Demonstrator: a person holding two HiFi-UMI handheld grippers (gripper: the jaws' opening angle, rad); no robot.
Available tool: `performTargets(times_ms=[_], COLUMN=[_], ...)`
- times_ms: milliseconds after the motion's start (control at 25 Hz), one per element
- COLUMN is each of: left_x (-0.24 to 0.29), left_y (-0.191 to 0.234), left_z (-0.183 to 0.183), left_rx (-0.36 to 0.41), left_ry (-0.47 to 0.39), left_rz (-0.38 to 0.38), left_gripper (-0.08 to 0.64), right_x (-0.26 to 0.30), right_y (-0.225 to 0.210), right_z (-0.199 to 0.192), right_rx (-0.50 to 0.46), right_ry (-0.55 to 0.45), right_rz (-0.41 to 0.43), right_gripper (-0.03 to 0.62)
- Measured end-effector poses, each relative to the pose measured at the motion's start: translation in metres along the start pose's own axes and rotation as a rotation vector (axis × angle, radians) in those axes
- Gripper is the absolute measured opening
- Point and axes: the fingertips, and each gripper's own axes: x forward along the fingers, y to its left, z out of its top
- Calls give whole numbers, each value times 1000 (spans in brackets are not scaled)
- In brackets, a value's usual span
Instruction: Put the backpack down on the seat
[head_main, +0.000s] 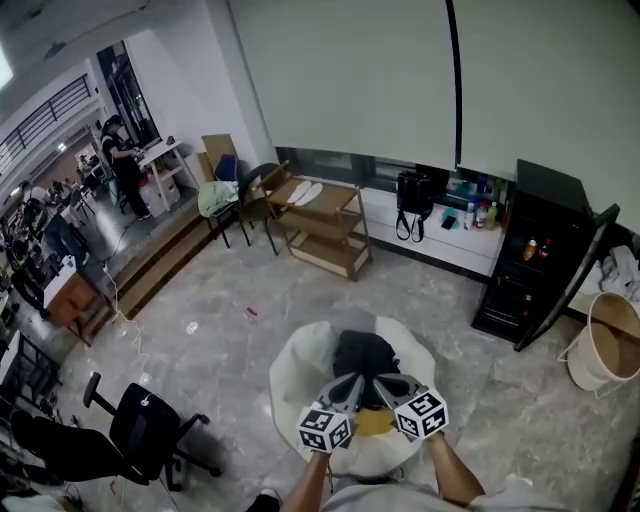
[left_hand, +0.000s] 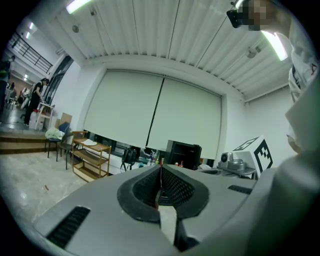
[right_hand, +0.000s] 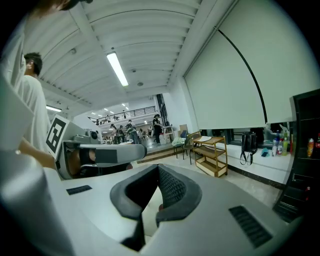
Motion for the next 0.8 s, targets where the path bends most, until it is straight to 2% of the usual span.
performTargets(times_ms=[400, 800], left_x=[-41, -105], left_y=[12, 16], left_z=[6, 11], left_rx=[-18, 4], left_ry=[-25, -33], left_rz=[11, -16], left_gripper=[31, 31], right_x=[17, 16], right_y=[36, 95], right_z=[6, 6], right_rx=[-15, -9], right_ry=[20, -1], right_rz=[18, -28], right_gripper=[26, 27])
